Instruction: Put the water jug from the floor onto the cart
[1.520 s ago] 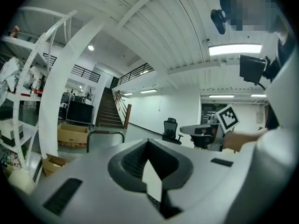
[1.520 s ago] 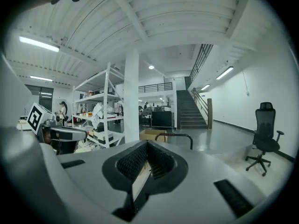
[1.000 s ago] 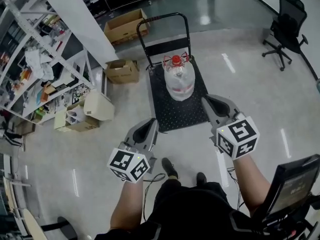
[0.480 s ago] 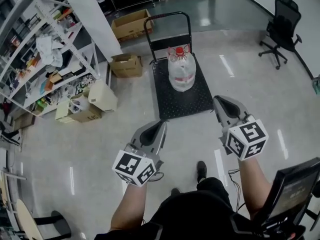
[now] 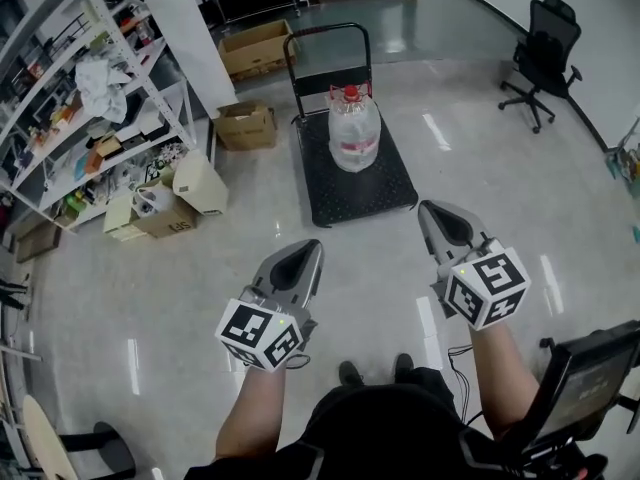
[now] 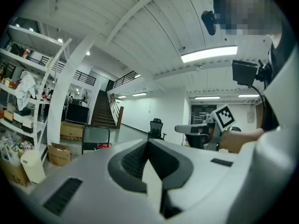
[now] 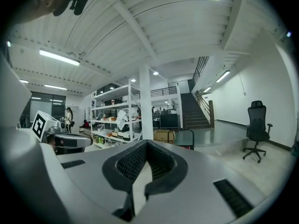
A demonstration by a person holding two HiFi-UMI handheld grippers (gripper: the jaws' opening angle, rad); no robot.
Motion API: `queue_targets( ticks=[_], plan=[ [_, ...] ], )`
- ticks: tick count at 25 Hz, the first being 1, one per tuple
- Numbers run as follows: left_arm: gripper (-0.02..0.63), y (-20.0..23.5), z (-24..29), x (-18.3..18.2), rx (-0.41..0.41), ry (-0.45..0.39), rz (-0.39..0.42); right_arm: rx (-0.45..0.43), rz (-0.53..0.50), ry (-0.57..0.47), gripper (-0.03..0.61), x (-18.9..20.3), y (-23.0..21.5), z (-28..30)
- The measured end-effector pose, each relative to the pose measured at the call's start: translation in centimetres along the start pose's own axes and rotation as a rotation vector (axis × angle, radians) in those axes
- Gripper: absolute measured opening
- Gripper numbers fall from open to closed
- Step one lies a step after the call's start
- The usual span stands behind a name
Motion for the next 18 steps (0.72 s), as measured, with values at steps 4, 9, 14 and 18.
queue_targets(
  ticks=[4,9,14,18],
  plan=[
    [-0.002,-1.6,-0.9,-0.9,-0.003,-0.025,-0.001,-0.003,0.018,-0.024,-0.001,-0.8,0.1,-2.0],
    [-0.002,-4.3,-0.4,-1.0,-0.005,-0.013,0.026,0.01,-0.007,-0.047,0.0,-1.6,-1.2,-4.9],
    [-0.002,-5.3,0.2,-1.7,-0.007,-0.017,0.037,0.002,-0.006,-0.056,0.0,-1.9,-2.2,-5.7],
    [-0.002,-5.7,0.2,-1.5,-0.022,-0.016,0.028,0.0,0.006,-0.056,0.0,-1.5,-2.8,-6.2]
  ],
)
Point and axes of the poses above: the fingertips, and each gripper's own axes: z forward along the fingers, y to its left, x out of its underside, the point moved 3 cm from there along -z, backward along the fingers, and after that the axes turned 5 degrees about y, right-handed, at the moved point
